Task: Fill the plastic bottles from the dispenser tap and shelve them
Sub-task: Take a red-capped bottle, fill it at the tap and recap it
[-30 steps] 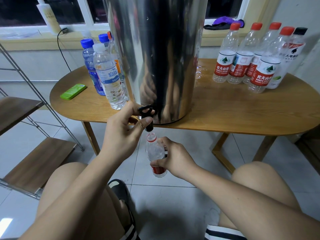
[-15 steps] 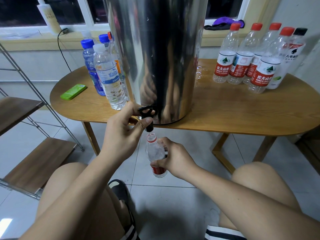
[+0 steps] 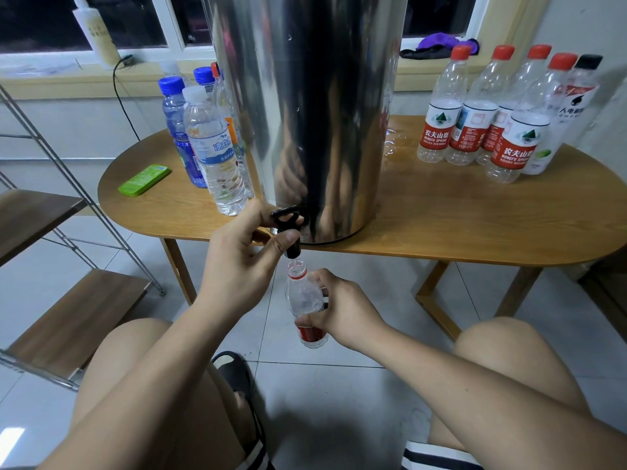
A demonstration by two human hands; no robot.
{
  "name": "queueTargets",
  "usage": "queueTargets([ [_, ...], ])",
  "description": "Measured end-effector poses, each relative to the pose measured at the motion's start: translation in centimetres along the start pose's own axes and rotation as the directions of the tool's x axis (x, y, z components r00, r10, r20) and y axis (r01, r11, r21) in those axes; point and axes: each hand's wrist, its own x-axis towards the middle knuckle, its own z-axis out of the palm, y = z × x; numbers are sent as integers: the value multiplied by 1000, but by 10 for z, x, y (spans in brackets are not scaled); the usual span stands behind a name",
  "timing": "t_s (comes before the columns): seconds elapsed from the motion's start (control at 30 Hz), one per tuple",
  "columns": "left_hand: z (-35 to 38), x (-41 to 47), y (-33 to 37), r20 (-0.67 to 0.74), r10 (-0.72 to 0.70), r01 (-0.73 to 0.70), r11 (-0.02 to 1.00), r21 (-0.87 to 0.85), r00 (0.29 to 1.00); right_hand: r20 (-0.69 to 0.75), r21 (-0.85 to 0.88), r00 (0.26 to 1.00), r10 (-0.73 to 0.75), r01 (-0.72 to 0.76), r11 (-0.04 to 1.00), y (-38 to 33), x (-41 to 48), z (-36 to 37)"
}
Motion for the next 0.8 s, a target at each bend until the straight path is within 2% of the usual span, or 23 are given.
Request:
queueTargets([
  [0.8,0,0,-1,4,0,0,1000,-13,1000,0,-15,1000,1,-1,1000,2,1,0],
])
